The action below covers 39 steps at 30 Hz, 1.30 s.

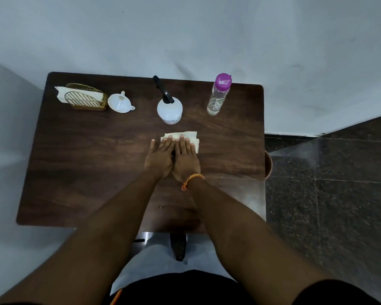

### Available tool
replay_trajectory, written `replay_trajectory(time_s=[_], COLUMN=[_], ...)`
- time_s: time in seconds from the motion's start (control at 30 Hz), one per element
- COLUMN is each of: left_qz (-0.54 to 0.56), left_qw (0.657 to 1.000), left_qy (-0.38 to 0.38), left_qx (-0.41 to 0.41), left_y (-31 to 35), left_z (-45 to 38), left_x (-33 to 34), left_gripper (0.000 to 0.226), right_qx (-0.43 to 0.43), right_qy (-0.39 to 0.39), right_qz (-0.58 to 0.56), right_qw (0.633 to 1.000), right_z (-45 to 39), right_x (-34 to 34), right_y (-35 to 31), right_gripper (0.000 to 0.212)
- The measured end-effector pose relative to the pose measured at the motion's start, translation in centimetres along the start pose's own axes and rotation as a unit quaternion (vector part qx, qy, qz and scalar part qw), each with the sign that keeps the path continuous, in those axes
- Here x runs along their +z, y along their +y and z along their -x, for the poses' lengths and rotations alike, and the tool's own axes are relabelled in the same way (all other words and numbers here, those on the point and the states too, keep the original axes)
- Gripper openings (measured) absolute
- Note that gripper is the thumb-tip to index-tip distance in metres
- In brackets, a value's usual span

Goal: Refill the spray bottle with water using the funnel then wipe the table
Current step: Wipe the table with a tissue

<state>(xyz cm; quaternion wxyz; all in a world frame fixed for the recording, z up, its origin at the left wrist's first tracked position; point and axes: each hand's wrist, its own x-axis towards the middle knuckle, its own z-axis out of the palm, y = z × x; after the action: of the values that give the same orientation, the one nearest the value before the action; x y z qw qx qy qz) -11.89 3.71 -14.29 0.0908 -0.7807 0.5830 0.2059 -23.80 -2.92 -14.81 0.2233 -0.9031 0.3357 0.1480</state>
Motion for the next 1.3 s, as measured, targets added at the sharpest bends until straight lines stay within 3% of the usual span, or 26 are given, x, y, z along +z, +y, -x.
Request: replay_trajectory(time_s=[0.37, 0.7, 0.8, 1.0, 1.3], left_qz=[0.03, 0.017, 0.009, 0.009, -0.014], left_qw=[0.998, 0.982, 0.98, 0.983, 0.998], left_qy=[-0.011, -0.046, -0.056, -0.029, -0.006], left_qx=[0.048, 0.182, 0.191, 0.18, 0.063], left_y=[9.0, 24.5, 26.3, 19.8, 3.2], left_z=[5.4, 1.8, 2.9, 4.4, 8.2], left_x=[2.9, 0.4, 1.1, 1.4, 2.1], left_gripper=[0.07, 0.067, 0.07, 0.065, 0.081], right_qx=[0.022, 0.178, 0.198, 0.202, 0.039], right_qy=[0.025, 0.027, 0.026, 0.045, 0.029], right_qz=[-0.035, -0.045, -0.047, -0.07, -0.071], right_qw=[0.999, 0.983, 0.979, 0.976, 0.996], right_z=[9.6, 17.8, 19.9, 17.3, 8.2], right_x=[2.6, 3.1, 4.5, 5.1, 4.7], right_y=[5.7, 19.8, 20.6, 13.4, -1.2], right_gripper=[0.067, 0.077, 0.083, 0.083, 0.081])
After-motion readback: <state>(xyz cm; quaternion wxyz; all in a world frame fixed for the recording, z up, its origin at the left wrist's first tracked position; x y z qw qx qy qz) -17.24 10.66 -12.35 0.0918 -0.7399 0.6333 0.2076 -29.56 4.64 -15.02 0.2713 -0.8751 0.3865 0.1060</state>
